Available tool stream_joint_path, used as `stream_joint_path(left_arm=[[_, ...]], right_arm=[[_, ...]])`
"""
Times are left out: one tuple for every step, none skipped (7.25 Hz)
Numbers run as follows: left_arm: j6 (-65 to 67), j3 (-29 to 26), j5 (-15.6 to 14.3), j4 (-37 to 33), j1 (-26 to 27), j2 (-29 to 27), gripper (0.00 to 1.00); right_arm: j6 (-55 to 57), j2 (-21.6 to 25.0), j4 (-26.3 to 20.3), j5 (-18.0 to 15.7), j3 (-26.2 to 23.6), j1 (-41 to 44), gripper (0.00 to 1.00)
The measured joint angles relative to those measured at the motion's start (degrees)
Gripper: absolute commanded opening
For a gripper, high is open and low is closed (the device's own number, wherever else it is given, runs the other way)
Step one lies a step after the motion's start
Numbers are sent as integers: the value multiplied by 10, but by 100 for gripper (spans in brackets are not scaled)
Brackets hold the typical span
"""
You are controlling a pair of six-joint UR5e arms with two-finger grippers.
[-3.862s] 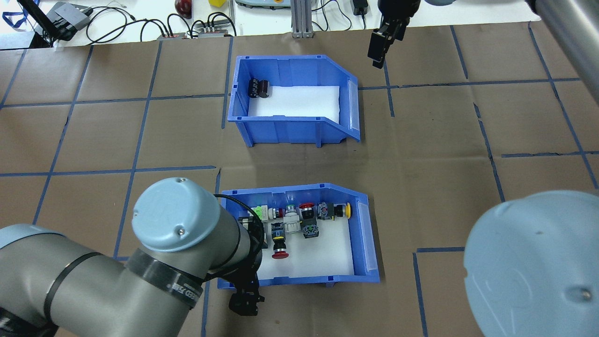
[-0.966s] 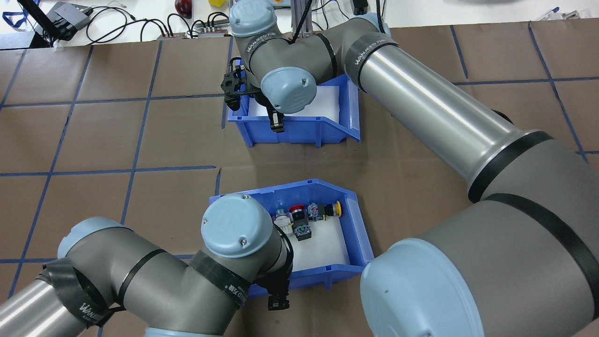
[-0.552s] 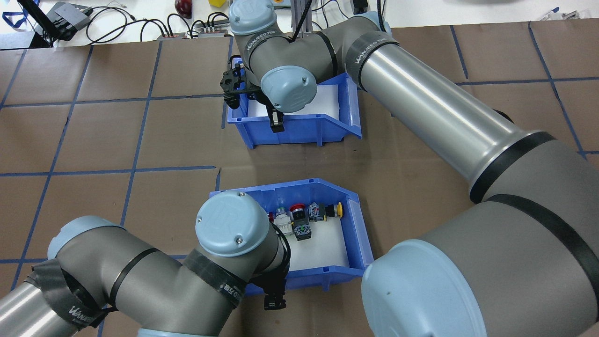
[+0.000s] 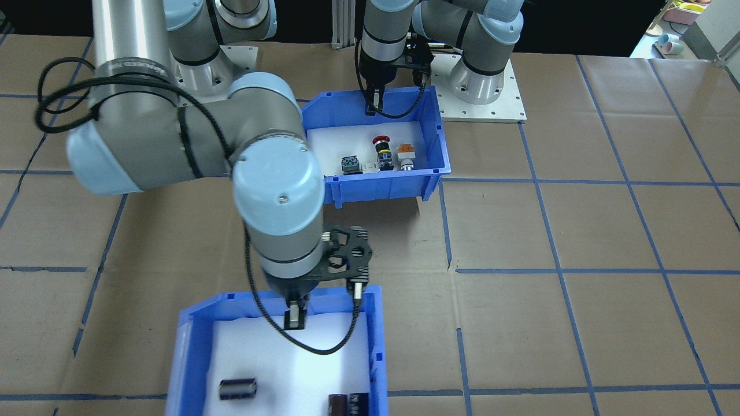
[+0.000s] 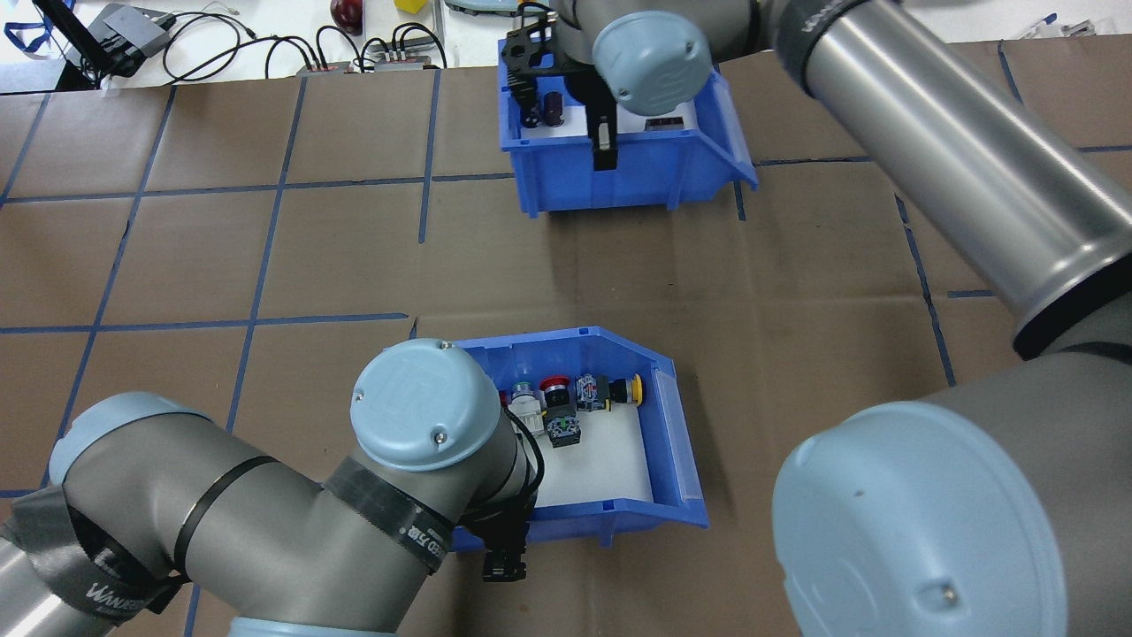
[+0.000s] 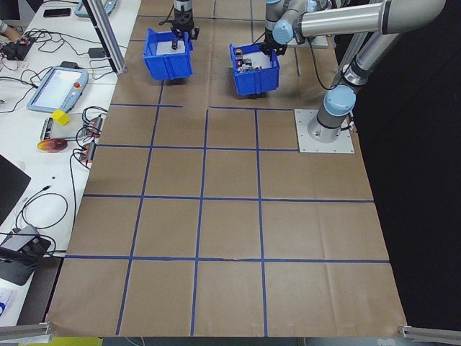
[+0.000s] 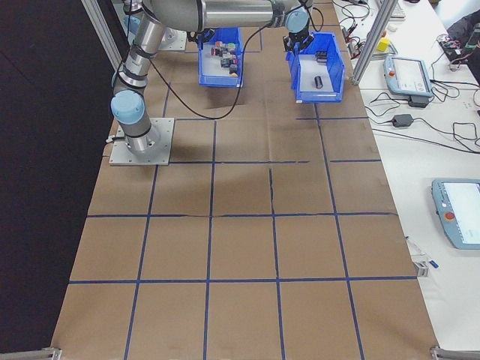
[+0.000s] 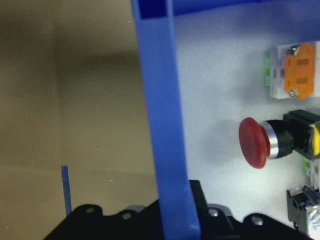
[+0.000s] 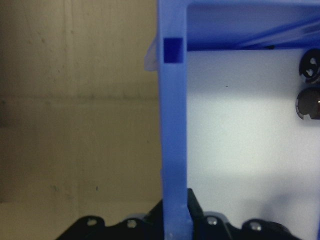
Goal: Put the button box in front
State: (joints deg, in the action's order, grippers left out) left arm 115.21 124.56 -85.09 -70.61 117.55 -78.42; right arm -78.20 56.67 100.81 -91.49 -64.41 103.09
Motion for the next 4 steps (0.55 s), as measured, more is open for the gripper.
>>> stream_joint_path(left_arm=[[-27,-1,-2,-5,-20,6,0],[-63,-12,0,-6,-62,2,0],[-89,-40,3,-13,-101,-6,0],[-109,-77,4,-20,-122,-27,0]], right_arm=[[-35,8,-12,-1,0,-43,5],[-70,15,-21,-3,-1,-87,5],[-103,20,-30,-4,-1,-124,5],[-139,27,-39,-4,-4,-156,5]])
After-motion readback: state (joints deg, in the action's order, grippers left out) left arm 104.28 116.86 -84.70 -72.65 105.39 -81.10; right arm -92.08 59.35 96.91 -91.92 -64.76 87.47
